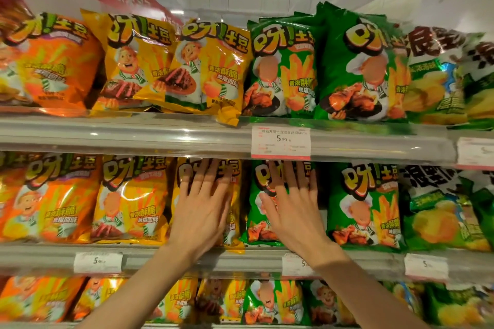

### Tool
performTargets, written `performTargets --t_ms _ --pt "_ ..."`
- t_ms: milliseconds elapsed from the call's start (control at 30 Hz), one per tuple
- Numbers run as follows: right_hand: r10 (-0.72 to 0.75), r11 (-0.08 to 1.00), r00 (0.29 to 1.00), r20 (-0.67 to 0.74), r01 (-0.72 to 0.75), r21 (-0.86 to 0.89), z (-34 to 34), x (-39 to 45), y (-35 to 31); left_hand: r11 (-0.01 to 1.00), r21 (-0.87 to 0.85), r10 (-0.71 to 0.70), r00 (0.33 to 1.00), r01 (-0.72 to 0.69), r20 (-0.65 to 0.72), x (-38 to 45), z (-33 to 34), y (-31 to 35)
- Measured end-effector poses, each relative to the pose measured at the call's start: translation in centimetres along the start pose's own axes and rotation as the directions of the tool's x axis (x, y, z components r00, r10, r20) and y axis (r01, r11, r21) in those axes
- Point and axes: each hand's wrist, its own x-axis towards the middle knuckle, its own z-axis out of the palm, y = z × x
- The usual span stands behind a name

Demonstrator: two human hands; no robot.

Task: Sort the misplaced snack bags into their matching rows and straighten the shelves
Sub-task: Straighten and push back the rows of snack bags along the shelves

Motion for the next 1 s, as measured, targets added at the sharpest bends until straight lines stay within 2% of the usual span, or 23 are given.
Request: performTargets --t_ms 67,167,267,400,533,633,733,867,1000 --pt "-0.026 0.992 0.998 -0.051 0.032 0.121 -0.3 -0.2 0.7 0.999 -0.035 0.02 1.0 -0.021 -0.02 -0.2 -0.7 0.6" --pt "-0.044 0.966 0.986 -0.158 0.083 0.247 -1.5 -0.7 2.7 0.981 -0.193 0.009 0.997 -0.022 -0.071 -0.3 -1.5 2.6" --pt "-0.015 0.974 0.975 -0.223 0.064 0.218 -3.2 -1.6 6.3 0.933 -0.357 0.005 0.997 -0.034 -0.082 0.1 -1.8 6.2" --pt "0.078 0.98 0.969 -0.236 -0.031 0.196 -4.6 -2.9 12.7 0.888 -0.456 0.039 0.998 -0.06 -0.056 1.6 -0.9 12.3" --pt "0.161 0.931 0.984 -0.078 -0.125 0.342 -5.8 -3.8 18.3 0.838 -0.545 0.022 0.996 0.03 0.089 3.6 0.3 18.0" --pt "0.12 0.886 0.992 -0.038 -0.09 0.454 -6.1 -4.1 21.2 0.825 -0.555 0.005 0.981 0.107 0.196 5.2 0.8 21.0" --pt "0.055 0.851 0.995 0.087 -0.092 0.517 -5.8 -4.2 22.9 0.827 -0.53 0.014 0.938 0.185 0.348 6.7 1.3 22.5" --pt "-0.022 0.731 0.965 0.262 -0.163 0.663 -5.2 -3.8 24.2 0.71 -0.668 0.038 0.934 0.225 0.355 7.8 2.5 22.6" --pt "-0.05 0.608 0.965 0.258 -0.176 0.775 -4.2 -3.4 25.0 0.676 -0.694 0.025 0.934 0.247 0.357 8.0 2.8 22.8"
